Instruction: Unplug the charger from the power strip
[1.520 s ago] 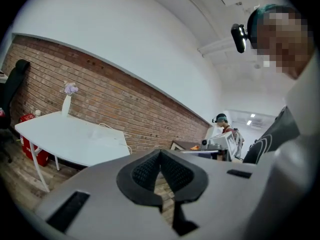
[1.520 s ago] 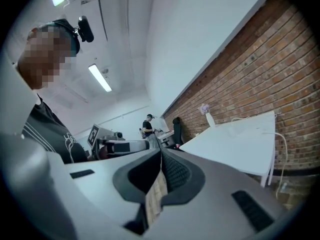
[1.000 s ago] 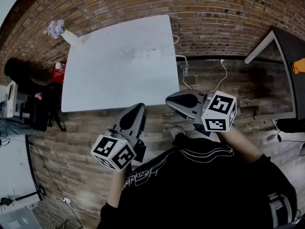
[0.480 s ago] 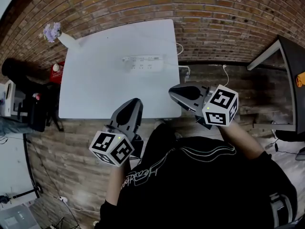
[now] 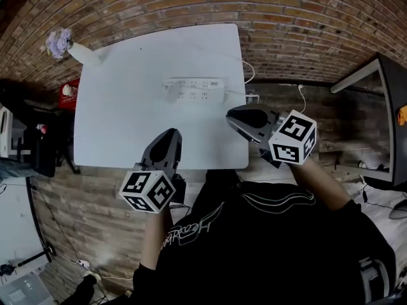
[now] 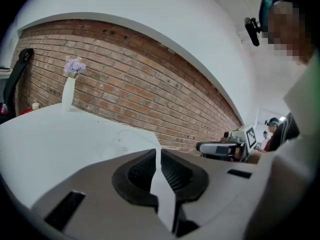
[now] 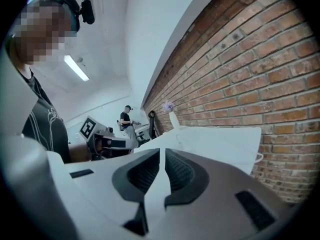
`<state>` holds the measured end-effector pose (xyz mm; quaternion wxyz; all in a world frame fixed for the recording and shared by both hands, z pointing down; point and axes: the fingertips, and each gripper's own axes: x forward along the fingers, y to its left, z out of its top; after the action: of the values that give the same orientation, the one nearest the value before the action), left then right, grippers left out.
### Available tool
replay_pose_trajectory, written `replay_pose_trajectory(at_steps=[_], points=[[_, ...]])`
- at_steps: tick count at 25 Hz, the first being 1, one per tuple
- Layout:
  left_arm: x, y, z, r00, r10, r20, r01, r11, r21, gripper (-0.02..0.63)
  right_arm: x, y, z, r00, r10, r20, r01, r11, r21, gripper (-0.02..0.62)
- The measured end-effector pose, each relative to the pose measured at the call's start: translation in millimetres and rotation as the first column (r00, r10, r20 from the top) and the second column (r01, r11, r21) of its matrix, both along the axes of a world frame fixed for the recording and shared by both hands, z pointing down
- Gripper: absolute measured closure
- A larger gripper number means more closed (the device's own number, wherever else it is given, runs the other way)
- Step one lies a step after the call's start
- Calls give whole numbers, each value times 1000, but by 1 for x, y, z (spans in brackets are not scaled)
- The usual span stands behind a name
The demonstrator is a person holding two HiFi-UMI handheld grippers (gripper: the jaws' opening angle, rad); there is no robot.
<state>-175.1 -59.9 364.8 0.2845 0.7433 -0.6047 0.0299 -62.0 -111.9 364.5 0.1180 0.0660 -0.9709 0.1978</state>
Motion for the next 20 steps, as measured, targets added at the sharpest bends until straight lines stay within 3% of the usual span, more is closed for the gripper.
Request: replay_pose_trajectory(at_steps=[5, 7, 8, 20], points=[[-27, -27, 23, 1000, -26, -3, 26, 998, -54, 597, -15, -38, 5, 998, 59, 12, -59, 998, 9, 580], [-36, -35, 29, 999, -38, -5, 38, 997, -69, 584, -23, -46, 8, 998, 57, 13, -57, 998, 30, 468], [-41, -39, 32, 999, -45, -6, 44, 996, -76, 578, -27, -51, 10, 998, 55, 9, -55, 998, 42, 448], [-69, -68, 75, 997, -71, -13, 68, 985, -160, 445, -55, -98, 81, 986, 60, -153, -36, 987, 154, 394]])
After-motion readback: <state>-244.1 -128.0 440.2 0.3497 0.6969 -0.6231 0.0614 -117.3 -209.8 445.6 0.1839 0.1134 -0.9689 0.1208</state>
